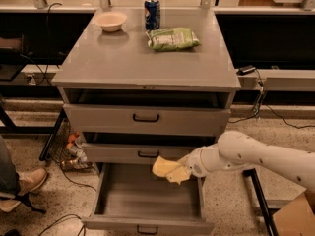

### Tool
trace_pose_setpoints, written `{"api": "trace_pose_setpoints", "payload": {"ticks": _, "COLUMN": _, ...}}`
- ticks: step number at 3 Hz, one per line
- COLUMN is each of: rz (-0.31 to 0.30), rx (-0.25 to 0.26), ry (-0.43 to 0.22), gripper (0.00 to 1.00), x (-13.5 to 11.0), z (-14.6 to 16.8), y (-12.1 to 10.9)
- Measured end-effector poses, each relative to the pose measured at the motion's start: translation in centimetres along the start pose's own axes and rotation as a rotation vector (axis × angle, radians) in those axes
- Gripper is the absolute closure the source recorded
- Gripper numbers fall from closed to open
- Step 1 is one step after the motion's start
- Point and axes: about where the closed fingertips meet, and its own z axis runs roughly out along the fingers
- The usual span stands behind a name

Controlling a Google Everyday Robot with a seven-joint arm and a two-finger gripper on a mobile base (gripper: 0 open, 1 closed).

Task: Place sponge into bottom drawer

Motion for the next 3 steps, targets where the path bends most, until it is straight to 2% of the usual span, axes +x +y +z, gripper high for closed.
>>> {"api": "trace_pose_setpoints", "payload": {"ticks": 2, "rz": 0.144, "rx": 0.01, "ry": 0.035, "gripper": 1.0, "x": 8.4, "z": 8.1, "y": -4.2}}
{"api": "trace_pose_setpoints", "payload": {"ticks": 3, "rz": 0.204, "rx": 0.009, "ry": 0.044, "gripper": 0.73, "x": 11.5, "z": 12.5, "y": -6.7}}
